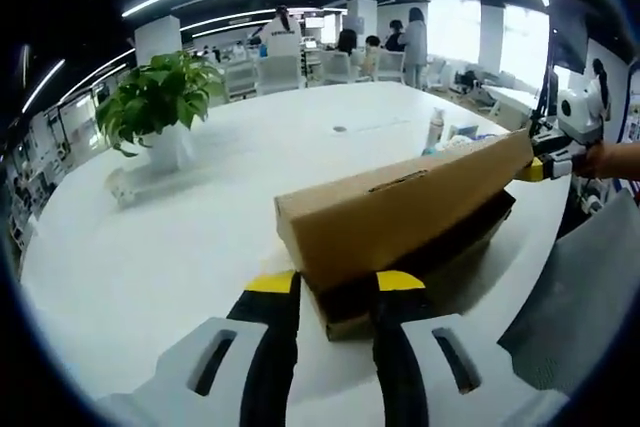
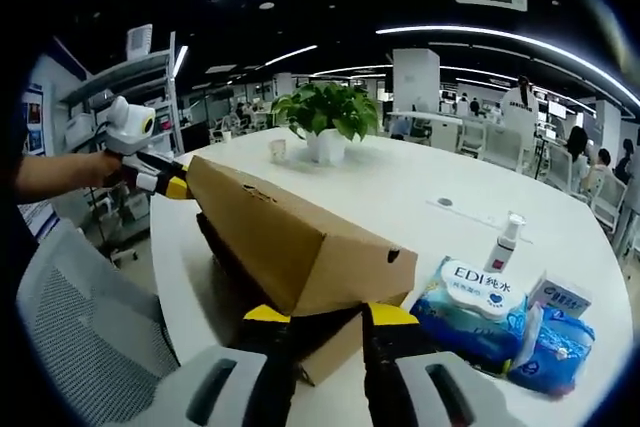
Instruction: Operate the shoe box by opening the lid, removing the specified soft item, and placing it in the target area until the item is outside and the box remains undamaged.
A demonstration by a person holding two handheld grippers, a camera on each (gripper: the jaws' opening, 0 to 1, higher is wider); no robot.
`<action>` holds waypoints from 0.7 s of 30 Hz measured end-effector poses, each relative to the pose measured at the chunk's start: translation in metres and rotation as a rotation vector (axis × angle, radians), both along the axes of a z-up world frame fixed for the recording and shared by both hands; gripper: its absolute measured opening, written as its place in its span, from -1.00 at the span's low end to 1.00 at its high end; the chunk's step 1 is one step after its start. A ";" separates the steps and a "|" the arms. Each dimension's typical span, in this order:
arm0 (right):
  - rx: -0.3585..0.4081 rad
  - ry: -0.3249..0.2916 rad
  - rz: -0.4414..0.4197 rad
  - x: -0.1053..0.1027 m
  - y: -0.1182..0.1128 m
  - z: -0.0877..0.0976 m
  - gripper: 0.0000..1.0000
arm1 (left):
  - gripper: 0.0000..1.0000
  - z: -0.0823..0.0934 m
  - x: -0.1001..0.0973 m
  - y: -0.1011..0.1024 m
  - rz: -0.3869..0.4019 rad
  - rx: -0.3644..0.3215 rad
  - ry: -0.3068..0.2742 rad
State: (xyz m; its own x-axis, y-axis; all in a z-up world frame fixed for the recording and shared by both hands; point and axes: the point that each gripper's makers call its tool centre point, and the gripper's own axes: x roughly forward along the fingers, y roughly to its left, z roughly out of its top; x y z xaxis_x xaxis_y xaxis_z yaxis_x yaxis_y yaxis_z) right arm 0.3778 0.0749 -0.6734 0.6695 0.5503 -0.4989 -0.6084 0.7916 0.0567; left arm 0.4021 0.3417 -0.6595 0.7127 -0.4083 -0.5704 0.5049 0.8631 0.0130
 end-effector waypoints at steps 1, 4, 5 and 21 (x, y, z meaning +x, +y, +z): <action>-0.001 0.005 0.003 -0.001 0.000 -0.002 -0.56 | -0.44 -0.002 -0.001 -0.001 -0.008 0.007 0.001; -0.003 0.013 0.018 -0.005 0.004 -0.006 -0.52 | -0.41 -0.005 -0.003 -0.001 -0.020 0.015 0.008; -0.006 0.017 0.027 -0.006 0.006 -0.007 -0.49 | -0.39 -0.006 -0.004 -0.001 -0.022 0.019 0.014; -0.066 0.025 0.070 -0.015 0.009 -0.022 -0.37 | -0.30 -0.022 -0.012 -0.001 -0.062 0.057 0.042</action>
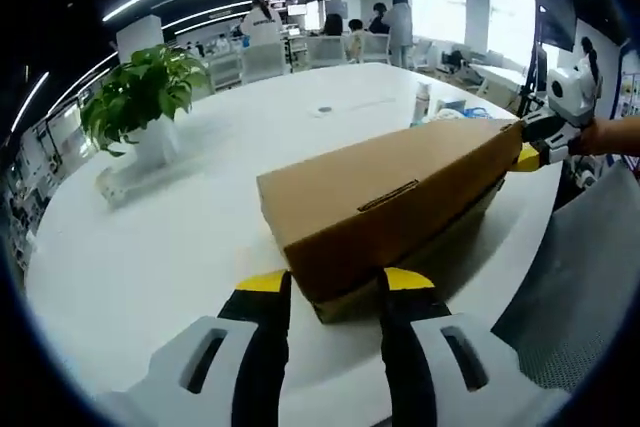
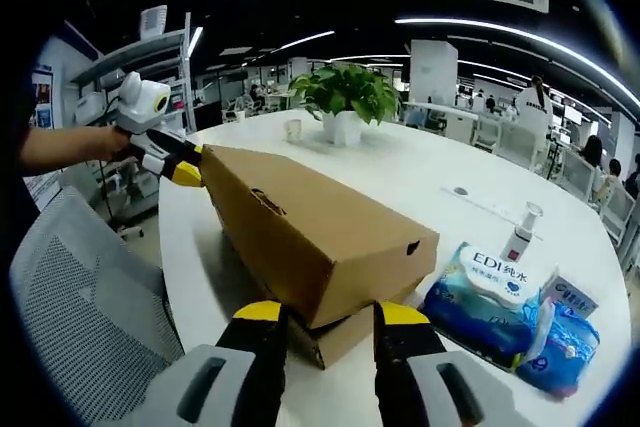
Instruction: Operate the shoe box by opening the lid, removing the specified soft item, and placing it in the target area until the item is outside and the box remains undamaged.
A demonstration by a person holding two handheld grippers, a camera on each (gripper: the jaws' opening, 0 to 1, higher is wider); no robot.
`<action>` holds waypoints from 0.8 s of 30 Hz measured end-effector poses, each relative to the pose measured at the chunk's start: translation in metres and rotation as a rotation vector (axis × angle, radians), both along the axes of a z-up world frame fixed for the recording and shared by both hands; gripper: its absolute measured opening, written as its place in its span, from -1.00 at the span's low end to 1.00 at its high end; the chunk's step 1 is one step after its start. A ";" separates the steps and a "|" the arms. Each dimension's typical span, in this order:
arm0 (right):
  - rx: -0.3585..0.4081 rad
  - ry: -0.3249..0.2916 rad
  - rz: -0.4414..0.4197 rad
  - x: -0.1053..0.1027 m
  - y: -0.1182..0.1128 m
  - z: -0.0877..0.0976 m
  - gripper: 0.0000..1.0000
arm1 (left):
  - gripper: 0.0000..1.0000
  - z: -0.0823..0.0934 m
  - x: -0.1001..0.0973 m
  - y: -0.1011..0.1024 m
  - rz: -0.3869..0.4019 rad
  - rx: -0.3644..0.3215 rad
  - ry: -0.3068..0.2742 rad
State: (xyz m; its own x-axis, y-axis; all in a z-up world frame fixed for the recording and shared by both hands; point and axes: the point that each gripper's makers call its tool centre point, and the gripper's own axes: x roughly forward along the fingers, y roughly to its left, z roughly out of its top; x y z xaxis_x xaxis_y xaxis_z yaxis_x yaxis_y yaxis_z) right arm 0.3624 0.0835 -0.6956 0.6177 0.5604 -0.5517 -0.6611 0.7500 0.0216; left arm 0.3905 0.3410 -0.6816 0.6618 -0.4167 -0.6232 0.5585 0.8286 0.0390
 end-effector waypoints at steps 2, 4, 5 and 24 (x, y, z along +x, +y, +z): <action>-0.003 0.005 0.002 -0.001 0.001 -0.002 -0.36 | -0.28 -0.002 0.000 0.001 -0.002 0.002 0.007; -0.006 0.006 0.003 -0.001 0.001 -0.003 -0.35 | -0.28 -0.004 -0.001 0.001 -0.004 0.006 0.012; -0.007 0.008 0.004 -0.002 0.001 -0.004 -0.35 | -0.28 -0.004 -0.001 0.001 -0.006 0.009 0.013; -0.044 0.028 0.013 -0.004 0.004 -0.020 -0.27 | -0.28 -0.024 -0.002 0.002 -0.018 0.059 0.042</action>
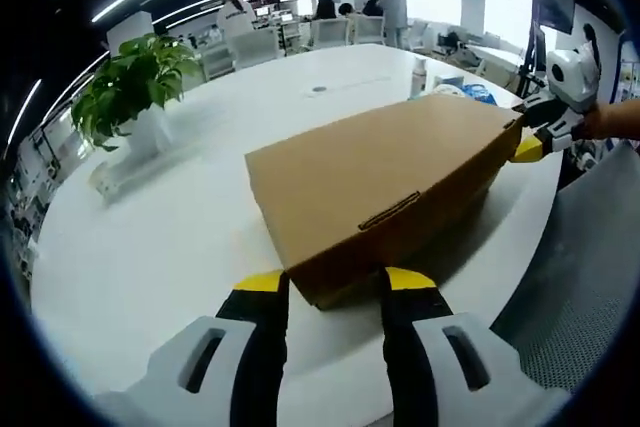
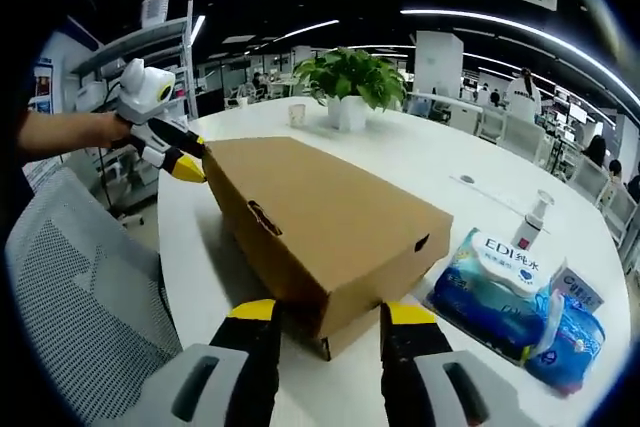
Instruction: Operate the shoe box by opening the lid, removing the specified soft item, and placing it in the target area until the item is outside and the box remains undamaged.
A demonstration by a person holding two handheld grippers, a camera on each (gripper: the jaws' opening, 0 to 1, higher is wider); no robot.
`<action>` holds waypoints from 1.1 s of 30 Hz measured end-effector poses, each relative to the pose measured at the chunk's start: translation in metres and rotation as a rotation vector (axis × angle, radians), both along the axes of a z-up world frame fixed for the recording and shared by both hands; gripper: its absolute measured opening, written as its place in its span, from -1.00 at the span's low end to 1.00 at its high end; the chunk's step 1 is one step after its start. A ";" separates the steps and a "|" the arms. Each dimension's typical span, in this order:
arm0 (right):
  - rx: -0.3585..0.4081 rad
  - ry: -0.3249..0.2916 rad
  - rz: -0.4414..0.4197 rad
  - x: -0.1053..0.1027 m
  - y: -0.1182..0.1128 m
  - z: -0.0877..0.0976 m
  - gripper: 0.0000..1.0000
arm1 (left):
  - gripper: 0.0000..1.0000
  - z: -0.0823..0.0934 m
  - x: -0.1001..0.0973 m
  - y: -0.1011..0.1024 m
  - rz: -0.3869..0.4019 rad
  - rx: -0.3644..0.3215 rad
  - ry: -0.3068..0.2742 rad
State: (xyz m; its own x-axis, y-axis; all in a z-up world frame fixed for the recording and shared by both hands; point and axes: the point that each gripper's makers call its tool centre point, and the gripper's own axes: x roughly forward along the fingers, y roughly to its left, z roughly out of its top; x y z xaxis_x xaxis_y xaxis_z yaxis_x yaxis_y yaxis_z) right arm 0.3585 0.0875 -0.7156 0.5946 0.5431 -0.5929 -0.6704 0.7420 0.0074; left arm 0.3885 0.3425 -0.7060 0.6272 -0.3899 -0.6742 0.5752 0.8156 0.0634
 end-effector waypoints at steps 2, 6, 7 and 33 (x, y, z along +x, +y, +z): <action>-0.003 0.001 0.000 0.000 0.000 -0.001 -0.26 | -0.28 -0.002 0.000 0.000 0.001 0.000 0.002; -0.013 0.003 0.001 0.000 0.000 -0.006 -0.25 | -0.27 -0.005 0.000 -0.001 0.003 0.002 0.009; -0.016 0.004 0.002 0.000 0.000 -0.007 -0.25 | -0.27 -0.006 -0.001 -0.001 0.006 0.000 0.013; -0.015 -0.025 0.007 -0.001 -0.005 0.009 -0.10 | -0.19 0.003 -0.006 0.007 0.022 -0.014 0.013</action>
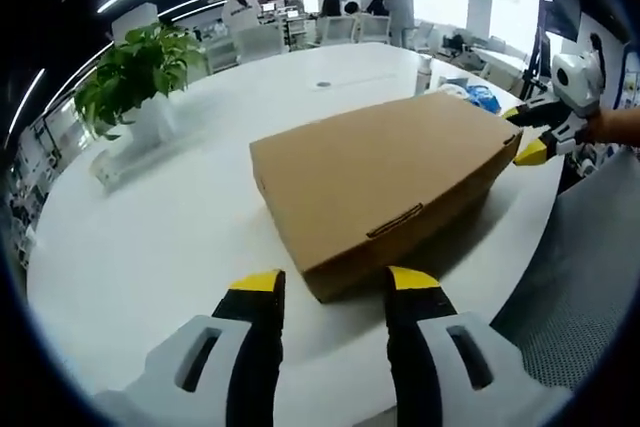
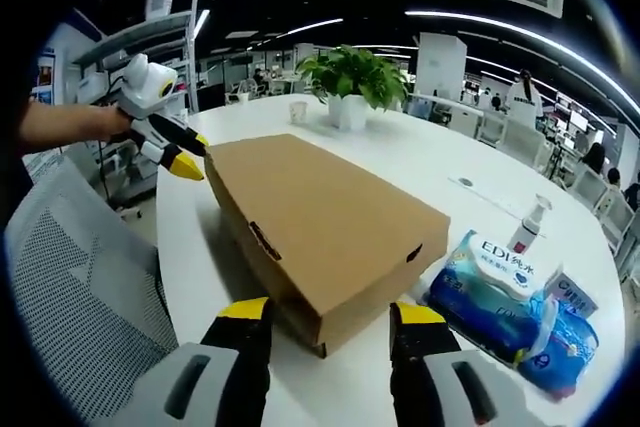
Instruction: Operate the shoe box by opening the lid, removing the specified soft item, and placing it in the target area until the item is outside and the box remains undamaged.
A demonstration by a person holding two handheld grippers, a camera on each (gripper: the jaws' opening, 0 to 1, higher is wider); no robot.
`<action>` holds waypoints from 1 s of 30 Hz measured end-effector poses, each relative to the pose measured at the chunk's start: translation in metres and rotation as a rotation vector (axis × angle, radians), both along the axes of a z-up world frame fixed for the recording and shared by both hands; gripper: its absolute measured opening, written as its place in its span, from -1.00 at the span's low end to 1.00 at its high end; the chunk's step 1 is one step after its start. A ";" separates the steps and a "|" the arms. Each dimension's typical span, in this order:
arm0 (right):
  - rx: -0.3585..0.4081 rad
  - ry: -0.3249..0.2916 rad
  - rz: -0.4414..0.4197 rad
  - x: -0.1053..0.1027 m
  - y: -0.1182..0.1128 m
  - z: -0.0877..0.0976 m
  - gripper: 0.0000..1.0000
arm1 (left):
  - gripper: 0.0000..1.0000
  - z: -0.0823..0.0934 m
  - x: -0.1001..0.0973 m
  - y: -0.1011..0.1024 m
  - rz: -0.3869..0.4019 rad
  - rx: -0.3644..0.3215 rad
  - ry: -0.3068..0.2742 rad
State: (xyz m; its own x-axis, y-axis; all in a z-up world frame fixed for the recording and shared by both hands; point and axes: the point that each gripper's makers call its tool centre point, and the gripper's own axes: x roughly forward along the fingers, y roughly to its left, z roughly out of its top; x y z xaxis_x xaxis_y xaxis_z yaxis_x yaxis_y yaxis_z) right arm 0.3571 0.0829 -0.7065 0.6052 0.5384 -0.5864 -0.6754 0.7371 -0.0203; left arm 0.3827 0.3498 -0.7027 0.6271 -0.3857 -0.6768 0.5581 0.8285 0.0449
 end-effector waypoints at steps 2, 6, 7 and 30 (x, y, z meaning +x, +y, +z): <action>0.012 -0.005 0.000 0.000 0.001 0.005 -0.09 | -0.17 0.005 0.000 0.001 -0.006 0.004 -0.010; 0.025 -0.019 0.007 0.002 0.005 0.012 -0.06 | -0.16 0.015 0.002 0.000 -0.016 -0.003 -0.034; 0.028 -0.022 0.008 0.002 0.006 0.013 -0.05 | -0.16 0.016 0.002 -0.001 -0.017 -0.004 -0.036; 0.028 -0.039 -0.008 0.011 0.012 0.014 -0.07 | -0.29 0.007 0.010 -0.009 -0.025 -0.031 -0.030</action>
State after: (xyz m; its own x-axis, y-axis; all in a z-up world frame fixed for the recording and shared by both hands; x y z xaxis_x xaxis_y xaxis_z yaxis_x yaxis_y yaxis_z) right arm 0.3683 0.0953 -0.6923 0.6322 0.5492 -0.5466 -0.6682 0.7435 -0.0258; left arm 0.3922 0.3408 -0.6957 0.6370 -0.4219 -0.6452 0.5771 0.8158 0.0364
